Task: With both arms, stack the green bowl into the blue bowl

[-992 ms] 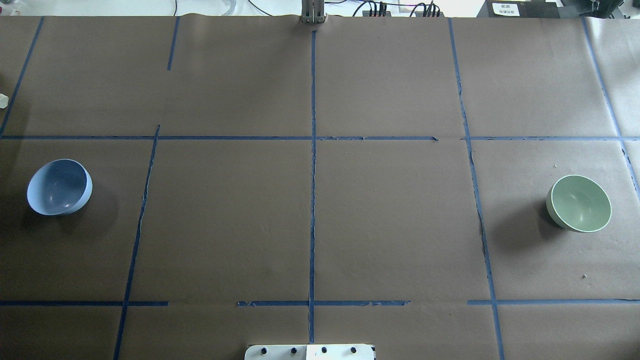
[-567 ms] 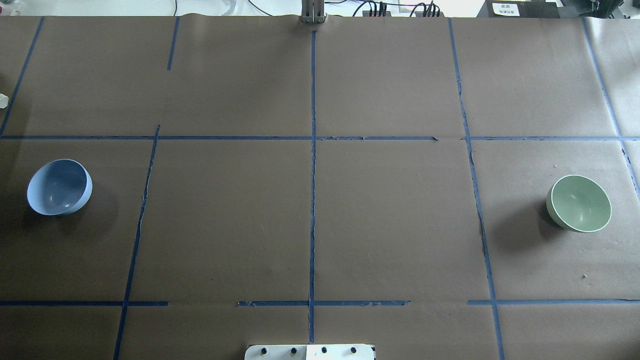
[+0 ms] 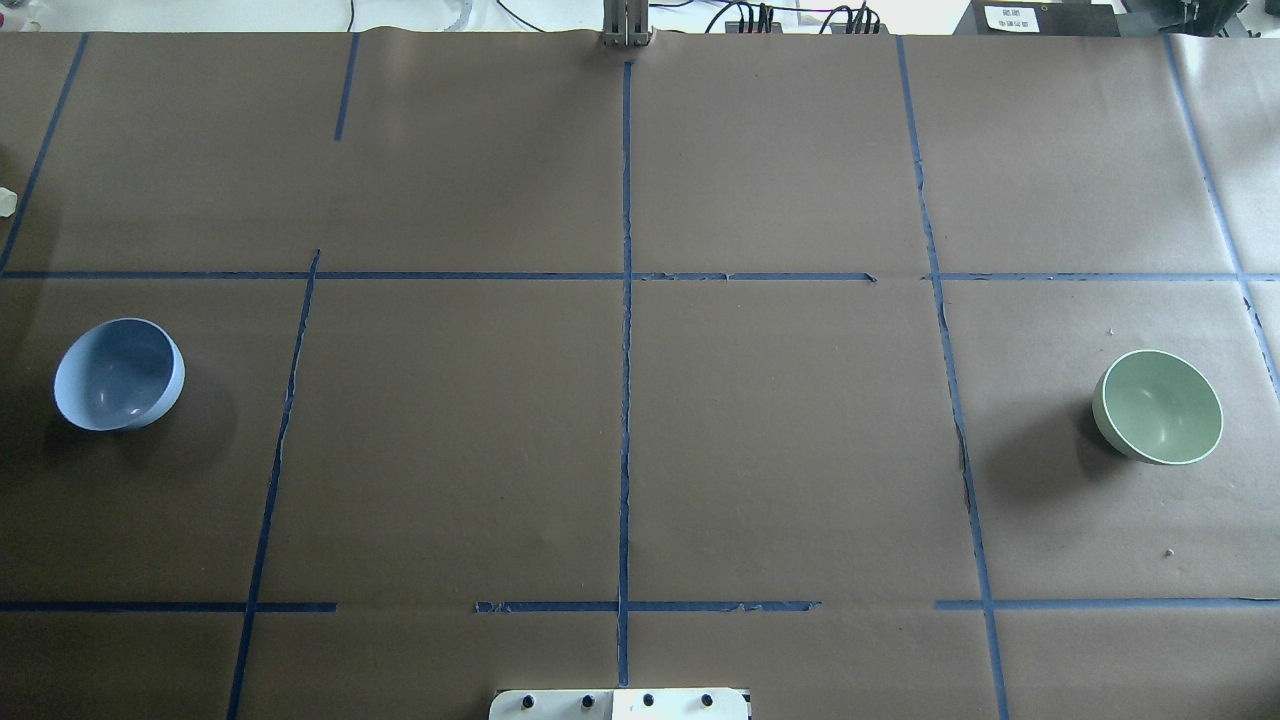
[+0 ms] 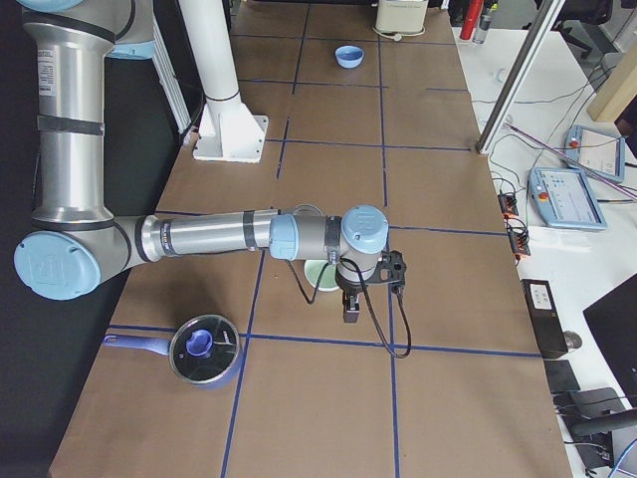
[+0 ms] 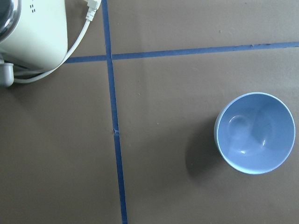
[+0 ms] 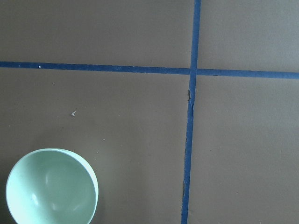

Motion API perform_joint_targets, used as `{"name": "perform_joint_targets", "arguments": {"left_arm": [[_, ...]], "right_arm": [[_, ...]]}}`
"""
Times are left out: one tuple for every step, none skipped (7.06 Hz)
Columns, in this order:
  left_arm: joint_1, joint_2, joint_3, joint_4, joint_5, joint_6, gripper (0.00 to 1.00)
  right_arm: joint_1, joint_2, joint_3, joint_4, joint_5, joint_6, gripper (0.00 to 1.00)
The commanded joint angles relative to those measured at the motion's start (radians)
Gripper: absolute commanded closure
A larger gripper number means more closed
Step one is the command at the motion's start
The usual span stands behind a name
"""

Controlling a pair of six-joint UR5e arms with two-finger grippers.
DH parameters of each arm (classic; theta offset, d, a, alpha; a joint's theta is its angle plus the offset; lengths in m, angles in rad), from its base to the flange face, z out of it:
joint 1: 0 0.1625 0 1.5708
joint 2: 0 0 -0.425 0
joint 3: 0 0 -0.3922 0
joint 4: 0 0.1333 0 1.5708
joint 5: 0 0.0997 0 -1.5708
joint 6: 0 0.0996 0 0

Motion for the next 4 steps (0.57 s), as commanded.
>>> {"name": "perform_joint_targets", "arguments": {"left_arm": [[0.03,0.013,0.006,-0.06,-0.002,-0.068,0.0],[0.105,0.015,0.006,-0.086,0.003,-0.115,0.0],[0.162,0.015,0.009,-0.147,0.004,-0.205,0.0],[0.22,0.016,0.025,-0.24,0.006,-0.322,0.0]], "right_arm": [[-0.009,0.0,0.01,0.001,0.001,0.001,0.0],[-0.046,0.005,0.017,0.002,0.0,-0.001,0.0],[-0.07,0.012,0.017,0.001,0.0,0.005,0.0],[-0.072,0.014,0.019,0.001,0.0,0.005,0.0]]}}
